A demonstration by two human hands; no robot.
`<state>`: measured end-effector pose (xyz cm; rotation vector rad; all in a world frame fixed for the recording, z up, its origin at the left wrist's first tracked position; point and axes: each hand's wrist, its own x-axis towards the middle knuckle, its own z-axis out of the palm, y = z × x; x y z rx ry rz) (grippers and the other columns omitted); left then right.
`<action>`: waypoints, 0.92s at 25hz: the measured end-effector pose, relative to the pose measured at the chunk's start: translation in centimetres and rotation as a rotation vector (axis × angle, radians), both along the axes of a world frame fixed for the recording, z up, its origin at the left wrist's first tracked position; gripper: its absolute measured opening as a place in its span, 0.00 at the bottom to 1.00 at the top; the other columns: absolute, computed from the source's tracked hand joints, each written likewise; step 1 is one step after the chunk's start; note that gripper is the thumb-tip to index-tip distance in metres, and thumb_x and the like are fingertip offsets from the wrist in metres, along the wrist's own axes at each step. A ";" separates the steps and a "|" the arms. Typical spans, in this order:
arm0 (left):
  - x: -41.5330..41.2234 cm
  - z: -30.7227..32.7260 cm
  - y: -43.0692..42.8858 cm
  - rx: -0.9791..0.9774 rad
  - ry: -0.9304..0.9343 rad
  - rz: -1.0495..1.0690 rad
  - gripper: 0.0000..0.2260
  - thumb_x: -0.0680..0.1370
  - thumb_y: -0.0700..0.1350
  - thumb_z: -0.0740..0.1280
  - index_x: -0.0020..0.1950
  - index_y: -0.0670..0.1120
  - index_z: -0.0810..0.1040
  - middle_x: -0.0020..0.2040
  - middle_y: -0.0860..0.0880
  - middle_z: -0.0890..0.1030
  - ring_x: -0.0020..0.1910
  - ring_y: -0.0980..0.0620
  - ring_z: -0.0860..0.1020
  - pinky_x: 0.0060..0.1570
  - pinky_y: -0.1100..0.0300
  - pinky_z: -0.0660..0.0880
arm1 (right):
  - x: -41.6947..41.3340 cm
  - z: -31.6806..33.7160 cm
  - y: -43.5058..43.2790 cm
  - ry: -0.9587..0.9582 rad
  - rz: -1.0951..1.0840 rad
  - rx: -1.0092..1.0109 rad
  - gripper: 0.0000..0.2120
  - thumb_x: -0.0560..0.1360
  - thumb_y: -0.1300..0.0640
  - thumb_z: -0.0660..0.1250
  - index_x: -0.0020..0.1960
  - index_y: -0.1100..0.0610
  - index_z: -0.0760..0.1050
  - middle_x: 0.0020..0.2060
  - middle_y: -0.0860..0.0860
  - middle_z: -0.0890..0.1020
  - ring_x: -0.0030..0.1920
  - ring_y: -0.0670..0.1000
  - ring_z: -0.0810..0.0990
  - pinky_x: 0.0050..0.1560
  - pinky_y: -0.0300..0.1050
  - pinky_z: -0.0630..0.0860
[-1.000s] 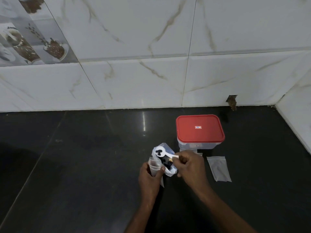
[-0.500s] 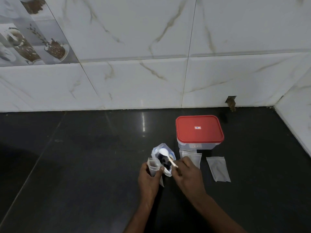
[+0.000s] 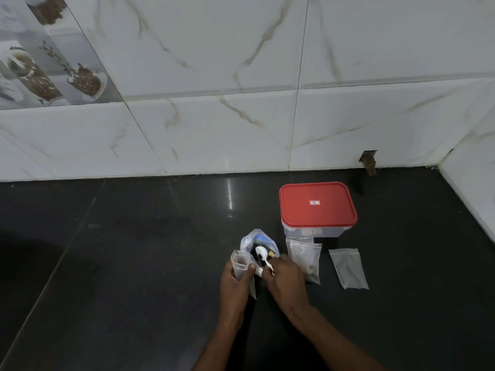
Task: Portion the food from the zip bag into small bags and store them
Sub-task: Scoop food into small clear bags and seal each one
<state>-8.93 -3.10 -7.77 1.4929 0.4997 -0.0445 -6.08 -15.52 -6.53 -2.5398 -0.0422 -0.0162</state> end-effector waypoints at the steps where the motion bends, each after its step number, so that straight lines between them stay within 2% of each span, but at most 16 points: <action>1: 0.1 0.0 -0.1 -0.029 -0.003 -0.007 0.15 0.78 0.47 0.72 0.64 0.48 0.79 0.56 0.47 0.86 0.57 0.47 0.84 0.60 0.47 0.78 | 0.0 0.3 -0.1 0.064 -0.058 0.086 0.06 0.71 0.59 0.68 0.38 0.60 0.80 0.33 0.53 0.78 0.32 0.51 0.78 0.32 0.43 0.72; 3: 0.2 0.0 -0.3 -0.080 -0.005 -0.040 0.20 0.75 0.51 0.73 0.66 0.47 0.78 0.58 0.45 0.85 0.59 0.44 0.83 0.64 0.42 0.76 | 0.3 0.7 -0.5 0.143 -0.185 0.300 0.08 0.71 0.61 0.67 0.34 0.61 0.78 0.28 0.51 0.79 0.26 0.51 0.78 0.26 0.41 0.71; 5: 0.2 0.1 -0.5 -0.096 -0.018 -0.064 0.21 0.75 0.51 0.73 0.66 0.46 0.78 0.59 0.44 0.85 0.60 0.43 0.82 0.65 0.40 0.75 | 0.6 1.6 -0.9 0.233 -0.306 0.488 0.07 0.71 0.62 0.68 0.36 0.61 0.81 0.27 0.51 0.82 0.22 0.50 0.79 0.21 0.39 0.71; 7: 0.3 -0.1 -0.4 -0.099 -0.022 -0.068 0.19 0.76 0.51 0.72 0.64 0.46 0.79 0.59 0.44 0.85 0.60 0.43 0.82 0.66 0.38 0.74 | 0.9 2.0 -1.3 0.282 -0.376 0.595 0.06 0.71 0.63 0.69 0.37 0.60 0.83 0.28 0.52 0.84 0.21 0.52 0.81 0.22 0.41 0.74; 10: 0.2 -0.1 0.0 -0.090 -0.032 -0.065 0.17 0.77 0.50 0.72 0.63 0.46 0.79 0.58 0.44 0.85 0.60 0.44 0.82 0.65 0.39 0.74 | 1.2 1.9 -1.7 0.371 -0.491 0.789 0.05 0.69 0.65 0.69 0.36 0.63 0.82 0.28 0.56 0.83 0.22 0.56 0.80 0.29 0.52 0.79; 11: 0.1 -0.1 0.1 -0.086 -0.027 -0.059 0.16 0.77 0.49 0.72 0.63 0.46 0.80 0.58 0.45 0.85 0.59 0.44 0.83 0.64 0.40 0.75 | 1.2 1.9 -1.8 0.411 -0.537 0.886 0.05 0.70 0.67 0.69 0.36 0.66 0.82 0.28 0.58 0.81 0.22 0.55 0.78 0.29 0.52 0.79; 13: -0.1 -0.1 0.2 -0.091 -0.021 -0.037 0.13 0.78 0.46 0.72 0.61 0.46 0.81 0.56 0.45 0.86 0.58 0.45 0.83 0.63 0.43 0.76 | 1.2 2.0 -2.1 0.459 -0.599 1.023 0.05 0.71 0.69 0.69 0.40 0.72 0.80 0.28 0.59 0.78 0.21 0.50 0.75 0.25 0.45 0.77; 15: -0.2 -0.1 0.2 -0.105 -0.015 -0.008 0.11 0.78 0.43 0.72 0.59 0.45 0.82 0.55 0.45 0.86 0.57 0.45 0.84 0.61 0.45 0.77 | 1.4 2.1 -2.3 0.461 -0.624 1.074 0.06 0.71 0.70 0.69 0.41 0.75 0.79 0.26 0.58 0.76 0.20 0.47 0.72 0.25 0.42 0.75; 18: -0.3 -0.2 0.4 -0.114 -0.011 -0.007 0.12 0.77 0.45 0.72 0.59 0.45 0.82 0.55 0.45 0.86 0.57 0.44 0.84 0.62 0.44 0.77 | 1.5 2.1 -2.6 0.461 -0.626 1.070 0.06 0.71 0.70 0.68 0.40 0.75 0.78 0.22 0.55 0.73 0.19 0.48 0.71 0.27 0.44 0.75; 21: -0.4 -0.1 0.6 -0.107 -0.028 -0.022 0.15 0.74 0.49 0.73 0.59 0.45 0.82 0.55 0.44 0.86 0.57 0.44 0.84 0.60 0.45 0.78 | 1.2 2.4 -3.0 0.429 -0.593 1.005 0.06 0.71 0.69 0.68 0.38 0.72 0.79 0.25 0.59 0.74 0.21 0.51 0.74 0.32 0.50 0.78; 23: -0.5 0.0 0.6 -0.076 -0.034 -0.039 0.14 0.75 0.48 0.74 0.59 0.45 0.82 0.54 0.45 0.86 0.55 0.45 0.84 0.58 0.46 0.79 | 0.9 3.2 -3.1 0.338 -0.521 0.919 0.06 0.71 0.67 0.69 0.36 0.67 0.81 0.27 0.61 0.78 0.23 0.54 0.78 0.33 0.52 0.80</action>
